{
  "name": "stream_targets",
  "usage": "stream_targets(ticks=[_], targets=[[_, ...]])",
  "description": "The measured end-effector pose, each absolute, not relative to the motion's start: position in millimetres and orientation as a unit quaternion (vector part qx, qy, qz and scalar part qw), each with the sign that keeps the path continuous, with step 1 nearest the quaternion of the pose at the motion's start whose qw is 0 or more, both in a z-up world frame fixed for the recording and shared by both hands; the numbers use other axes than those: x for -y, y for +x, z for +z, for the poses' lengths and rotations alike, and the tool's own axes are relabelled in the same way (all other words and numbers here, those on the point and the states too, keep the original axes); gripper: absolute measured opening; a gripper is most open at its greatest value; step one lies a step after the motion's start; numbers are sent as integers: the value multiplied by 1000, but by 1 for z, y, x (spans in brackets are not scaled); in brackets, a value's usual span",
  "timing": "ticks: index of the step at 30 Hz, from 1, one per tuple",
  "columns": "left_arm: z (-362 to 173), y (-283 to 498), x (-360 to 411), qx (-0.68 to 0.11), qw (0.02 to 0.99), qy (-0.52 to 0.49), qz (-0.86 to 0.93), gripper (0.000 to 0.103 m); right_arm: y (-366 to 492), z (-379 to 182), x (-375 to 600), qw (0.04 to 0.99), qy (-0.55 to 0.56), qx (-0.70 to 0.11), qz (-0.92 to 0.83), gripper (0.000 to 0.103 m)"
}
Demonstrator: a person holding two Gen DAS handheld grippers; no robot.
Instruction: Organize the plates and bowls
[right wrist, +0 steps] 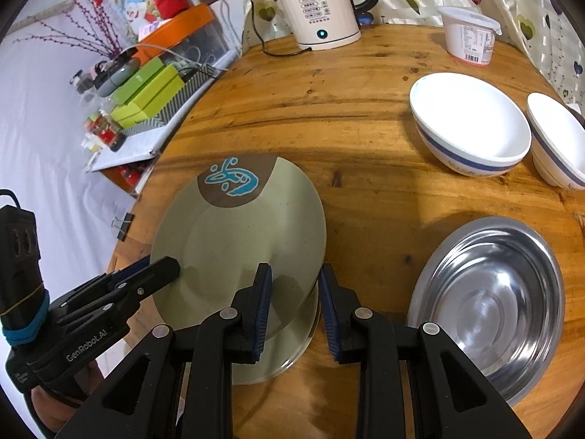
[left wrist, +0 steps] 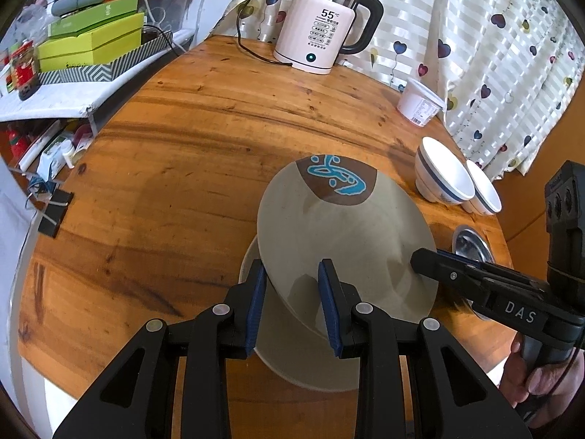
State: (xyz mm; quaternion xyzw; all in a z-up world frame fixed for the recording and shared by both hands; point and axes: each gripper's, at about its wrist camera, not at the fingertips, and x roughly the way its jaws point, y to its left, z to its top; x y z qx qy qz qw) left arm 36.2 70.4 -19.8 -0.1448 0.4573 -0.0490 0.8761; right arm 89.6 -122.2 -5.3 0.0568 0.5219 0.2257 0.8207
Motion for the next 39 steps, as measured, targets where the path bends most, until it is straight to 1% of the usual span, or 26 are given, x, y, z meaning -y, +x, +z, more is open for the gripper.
stream_targets(ticks=[17,32,39], targets=[[-27,12,-68,-463,873,-147,-34,29,74,-13,118,815,43,-528,235,26],[-32,7,-65,-468,872,-144,-23,29,69,-17,111,813,20,-531,238,26],[-32,5,-66,-468,872,-146,-21,29,66,-17,110,815,10,-528,239,28]])
